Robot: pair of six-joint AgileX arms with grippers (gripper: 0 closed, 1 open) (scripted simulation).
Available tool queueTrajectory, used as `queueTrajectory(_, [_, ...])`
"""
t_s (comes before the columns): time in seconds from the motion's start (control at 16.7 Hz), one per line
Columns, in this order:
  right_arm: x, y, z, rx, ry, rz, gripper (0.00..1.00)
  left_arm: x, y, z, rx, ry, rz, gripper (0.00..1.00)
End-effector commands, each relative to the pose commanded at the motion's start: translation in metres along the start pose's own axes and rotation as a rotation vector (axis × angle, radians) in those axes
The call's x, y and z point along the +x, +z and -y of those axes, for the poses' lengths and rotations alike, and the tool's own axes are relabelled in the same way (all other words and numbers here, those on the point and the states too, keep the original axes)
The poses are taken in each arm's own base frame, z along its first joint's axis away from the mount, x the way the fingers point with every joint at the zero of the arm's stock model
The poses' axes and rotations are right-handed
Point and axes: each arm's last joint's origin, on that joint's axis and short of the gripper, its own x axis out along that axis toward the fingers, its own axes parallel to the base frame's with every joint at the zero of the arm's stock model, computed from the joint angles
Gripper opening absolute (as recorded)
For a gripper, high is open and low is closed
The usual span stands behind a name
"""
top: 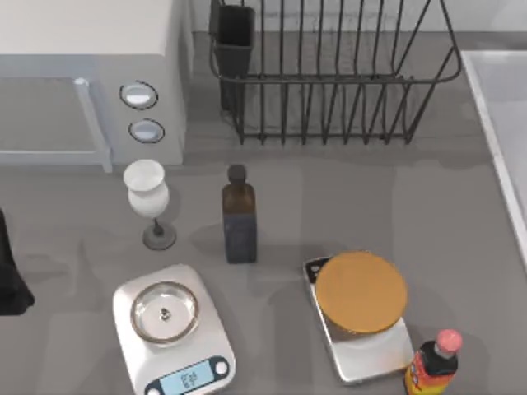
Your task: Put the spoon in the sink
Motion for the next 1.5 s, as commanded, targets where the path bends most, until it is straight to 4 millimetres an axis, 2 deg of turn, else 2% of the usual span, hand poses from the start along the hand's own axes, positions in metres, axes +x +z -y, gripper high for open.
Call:
queueTrajectory(0.3, [0.029, -0.004, -0.001, 0.001, 0.01, -0.021, 0.0, 0.0, 0.0, 0.0, 0.0, 0.0, 0.0, 1.0])
queueTrajectory(0.72, [0.033, -0.005, -0.002, 0.002, 0.004, -0.01, 0.0, 0.0, 0.0, 0.0, 0.0, 0.0, 0.0, 1.0])
queueTrajectory(1.5, [0.033, -0.005, -0.002, 0.002, 0.004, -0.01, 0.98, 0.0, 0.0, 0.0, 0.0, 0.0, 0.0, 1.0])
